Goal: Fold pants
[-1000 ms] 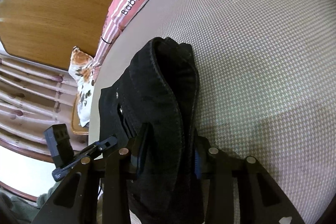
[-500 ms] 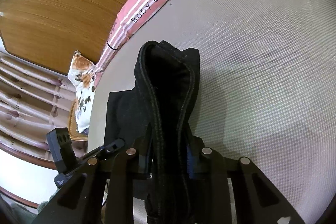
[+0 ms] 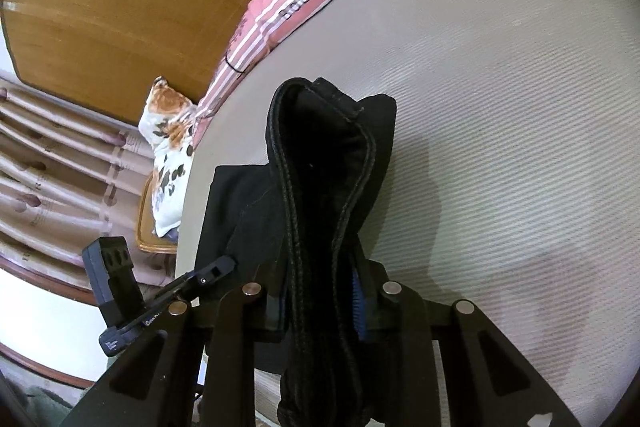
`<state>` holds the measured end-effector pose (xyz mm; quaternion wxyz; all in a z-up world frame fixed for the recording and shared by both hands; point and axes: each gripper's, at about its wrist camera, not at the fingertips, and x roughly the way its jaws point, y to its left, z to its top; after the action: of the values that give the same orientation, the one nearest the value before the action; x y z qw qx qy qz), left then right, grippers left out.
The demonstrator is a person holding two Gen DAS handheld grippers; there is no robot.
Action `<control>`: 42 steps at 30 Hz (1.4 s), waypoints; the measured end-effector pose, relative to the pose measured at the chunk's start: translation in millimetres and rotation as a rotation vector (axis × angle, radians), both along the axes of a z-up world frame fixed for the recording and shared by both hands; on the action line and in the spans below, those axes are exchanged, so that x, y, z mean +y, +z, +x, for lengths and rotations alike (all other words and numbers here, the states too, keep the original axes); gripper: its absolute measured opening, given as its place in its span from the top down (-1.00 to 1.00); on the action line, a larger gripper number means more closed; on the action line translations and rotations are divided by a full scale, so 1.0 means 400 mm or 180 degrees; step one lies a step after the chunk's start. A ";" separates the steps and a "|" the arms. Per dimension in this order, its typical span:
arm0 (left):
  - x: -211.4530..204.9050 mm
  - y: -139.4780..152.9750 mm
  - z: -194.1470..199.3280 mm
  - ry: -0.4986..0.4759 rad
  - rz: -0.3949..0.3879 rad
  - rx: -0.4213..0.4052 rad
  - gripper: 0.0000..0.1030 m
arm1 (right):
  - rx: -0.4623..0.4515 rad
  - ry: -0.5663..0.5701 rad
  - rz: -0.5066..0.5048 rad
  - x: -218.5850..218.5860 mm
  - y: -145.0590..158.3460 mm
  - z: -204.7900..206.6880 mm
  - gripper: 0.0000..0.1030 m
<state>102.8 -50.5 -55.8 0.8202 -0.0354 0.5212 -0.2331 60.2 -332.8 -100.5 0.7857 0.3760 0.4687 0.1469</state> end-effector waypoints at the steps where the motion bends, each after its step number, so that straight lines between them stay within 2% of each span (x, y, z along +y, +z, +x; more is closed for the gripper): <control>1: 0.010 0.003 -0.001 0.0019 -0.0007 -0.0017 0.66 | -0.0004 0.0022 0.0014 0.009 0.000 0.006 0.56; 8: 0.070 0.022 0.034 0.0177 0.0017 -0.0160 0.66 | -0.0028 0.0169 0.0101 0.077 -0.002 0.077 0.56; 18: 0.141 0.046 0.147 0.0326 0.0127 -0.0349 0.66 | -0.0079 0.0287 0.0149 0.147 0.005 0.217 0.57; 37: 0.139 0.010 0.316 0.0367 0.0151 -0.0409 0.66 | -0.0034 0.0227 0.0042 0.137 0.001 0.371 0.57; 42: 0.150 -0.041 0.338 0.0387 0.0257 -0.0343 0.58 | -0.0001 0.0162 -0.0149 0.129 -0.027 0.379 0.57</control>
<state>237.8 9.6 -72.4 0.8604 -0.0213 0.4822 -0.1633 211.6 -281.2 -111.3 0.7903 0.3455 0.4814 0.1560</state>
